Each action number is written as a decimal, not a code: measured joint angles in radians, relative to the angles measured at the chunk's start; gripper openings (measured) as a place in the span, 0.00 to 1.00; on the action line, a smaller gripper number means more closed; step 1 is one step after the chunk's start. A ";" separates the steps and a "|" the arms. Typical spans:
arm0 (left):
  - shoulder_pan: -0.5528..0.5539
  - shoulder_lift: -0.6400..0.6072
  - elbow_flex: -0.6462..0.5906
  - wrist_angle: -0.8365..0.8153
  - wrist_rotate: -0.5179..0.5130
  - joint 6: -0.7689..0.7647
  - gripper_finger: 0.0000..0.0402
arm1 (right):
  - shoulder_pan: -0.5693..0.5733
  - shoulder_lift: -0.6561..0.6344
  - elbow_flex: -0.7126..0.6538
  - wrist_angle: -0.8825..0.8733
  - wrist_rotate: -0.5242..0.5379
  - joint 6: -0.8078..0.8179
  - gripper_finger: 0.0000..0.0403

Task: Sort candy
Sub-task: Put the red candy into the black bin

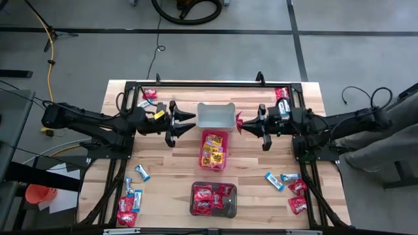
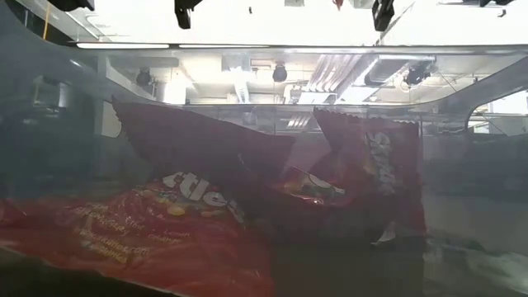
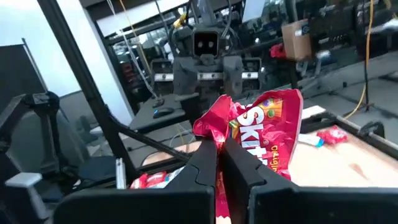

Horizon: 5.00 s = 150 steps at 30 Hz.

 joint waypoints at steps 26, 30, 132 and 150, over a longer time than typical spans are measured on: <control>-0.011 0.000 0.000 -0.035 -0.014 0.073 0.46 | 0.142 0.137 0.010 0.074 -0.093 0.264 0.00; -0.004 0.000 0.000 -0.035 -0.016 0.056 0.46 | 0.277 0.278 0.124 -0.032 -0.092 0.314 0.00; 0.000 0.000 -0.001 -0.032 -0.051 0.106 0.46 | 0.644 0.310 0.518 -1.214 0.126 0.492 0.00; 0.000 0.000 -0.001 -0.025 -0.012 0.079 0.46 | 0.278 0.316 0.382 -0.365 0.225 -0.063 0.00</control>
